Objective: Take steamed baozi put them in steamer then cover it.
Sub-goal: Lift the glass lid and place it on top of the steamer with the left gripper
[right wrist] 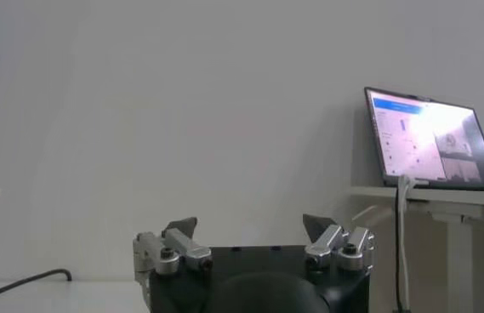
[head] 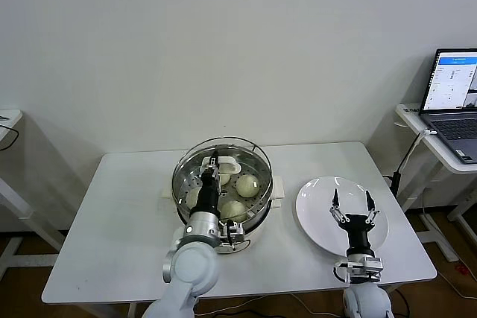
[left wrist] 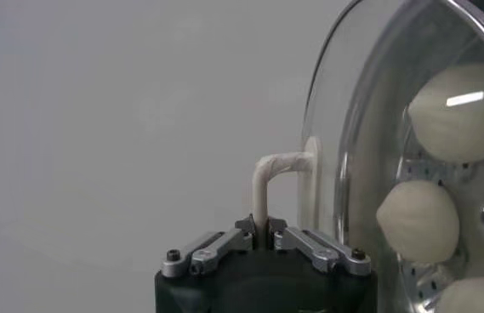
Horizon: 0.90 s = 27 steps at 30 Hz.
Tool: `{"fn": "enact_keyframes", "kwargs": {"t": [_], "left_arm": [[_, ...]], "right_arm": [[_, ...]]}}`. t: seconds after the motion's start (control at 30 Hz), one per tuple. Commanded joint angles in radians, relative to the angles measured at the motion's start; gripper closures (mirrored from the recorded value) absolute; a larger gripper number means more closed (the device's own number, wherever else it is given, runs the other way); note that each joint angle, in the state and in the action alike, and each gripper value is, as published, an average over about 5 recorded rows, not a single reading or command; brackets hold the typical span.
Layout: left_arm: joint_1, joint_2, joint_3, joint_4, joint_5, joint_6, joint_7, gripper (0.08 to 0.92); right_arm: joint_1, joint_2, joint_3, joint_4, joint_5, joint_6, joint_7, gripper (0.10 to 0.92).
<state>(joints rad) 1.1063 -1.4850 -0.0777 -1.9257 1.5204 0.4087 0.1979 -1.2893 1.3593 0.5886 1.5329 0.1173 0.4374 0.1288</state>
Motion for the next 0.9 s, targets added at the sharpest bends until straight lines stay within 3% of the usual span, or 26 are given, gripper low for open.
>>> {"fn": "enact_keyframes", "kwargs": {"t": [0.03,0.9], "left_arm": [[-0.012,-0.018,0.025,0.039,0.004,0.017,0.000,0.812],[-0.009,-0.017,0.017,0.074,0.047,0.008,0.012,0.812]], "right_arm": [[0.000,0.004,0.001,-0.002,-0.005,0.001,-0.001,0.203],[0.015,0.012,-0.001,-0.021,-0.011,0.010,-0.004,0.203]]}}
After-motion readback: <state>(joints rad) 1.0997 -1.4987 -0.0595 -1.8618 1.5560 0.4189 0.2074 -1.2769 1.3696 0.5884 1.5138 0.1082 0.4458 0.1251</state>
